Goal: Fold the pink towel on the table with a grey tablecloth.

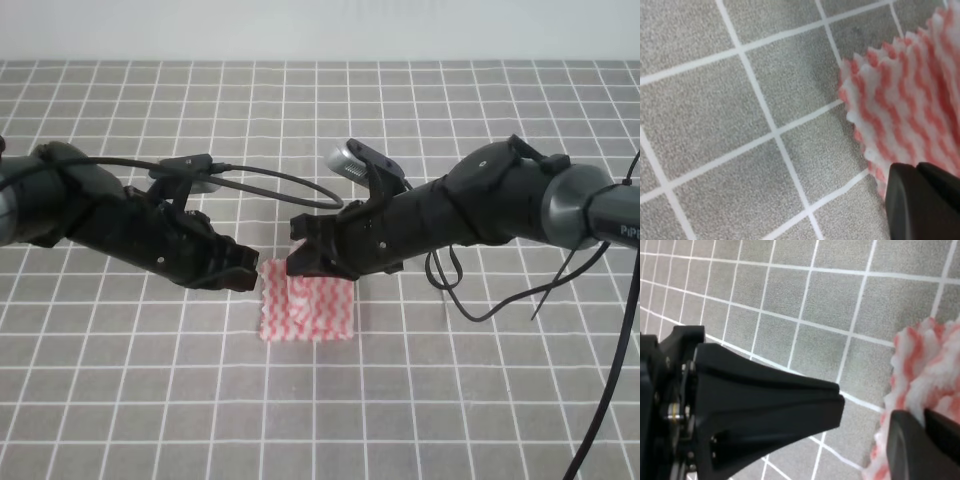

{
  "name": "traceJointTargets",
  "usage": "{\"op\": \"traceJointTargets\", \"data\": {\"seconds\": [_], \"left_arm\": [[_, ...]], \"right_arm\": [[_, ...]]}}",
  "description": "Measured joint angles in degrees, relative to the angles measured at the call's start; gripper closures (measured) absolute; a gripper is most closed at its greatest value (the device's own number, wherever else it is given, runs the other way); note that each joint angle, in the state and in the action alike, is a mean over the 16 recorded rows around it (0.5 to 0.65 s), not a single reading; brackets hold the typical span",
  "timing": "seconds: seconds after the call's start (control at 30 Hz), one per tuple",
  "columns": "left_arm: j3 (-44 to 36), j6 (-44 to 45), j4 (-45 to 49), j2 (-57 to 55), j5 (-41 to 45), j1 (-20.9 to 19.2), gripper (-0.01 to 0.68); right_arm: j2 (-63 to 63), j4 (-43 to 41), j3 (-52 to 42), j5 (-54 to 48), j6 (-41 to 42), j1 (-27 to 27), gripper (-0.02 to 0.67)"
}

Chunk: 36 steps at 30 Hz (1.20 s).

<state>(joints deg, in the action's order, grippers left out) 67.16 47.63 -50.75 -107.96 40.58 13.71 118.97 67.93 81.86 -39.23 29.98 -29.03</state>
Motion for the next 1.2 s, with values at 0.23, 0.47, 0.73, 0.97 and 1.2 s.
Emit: {"op": "traceJointTargets", "data": {"seconds": [0.23,0.47,0.73,0.97,1.2], "left_arm": [[0.0,0.03,-0.07,0.05,0.07,0.0,0.676],[0.0,0.04,-0.11,0.08,0.04,-0.02,0.675],[0.0,-0.02,-0.02,0.06,-0.04,-0.39,0.676],[0.0,-0.04,-0.29,0.49,-0.11,-1.16,0.676],[0.0,-0.02,-1.33,1.14,0.15,-1.34,0.676]], "right_arm": [[0.99,-0.2,0.42,-0.49,-0.06,0.02,0.663],[1.66,0.05,0.42,-1.3,-0.02,0.04,0.662],[1.7,0.28,0.42,-2.49,0.03,0.05,0.587],[1.8,0.98,0.64,-4.01,0.04,0.29,0.472],[1.87,0.49,1.63,-7.01,-0.09,2.09,0.427]]}}
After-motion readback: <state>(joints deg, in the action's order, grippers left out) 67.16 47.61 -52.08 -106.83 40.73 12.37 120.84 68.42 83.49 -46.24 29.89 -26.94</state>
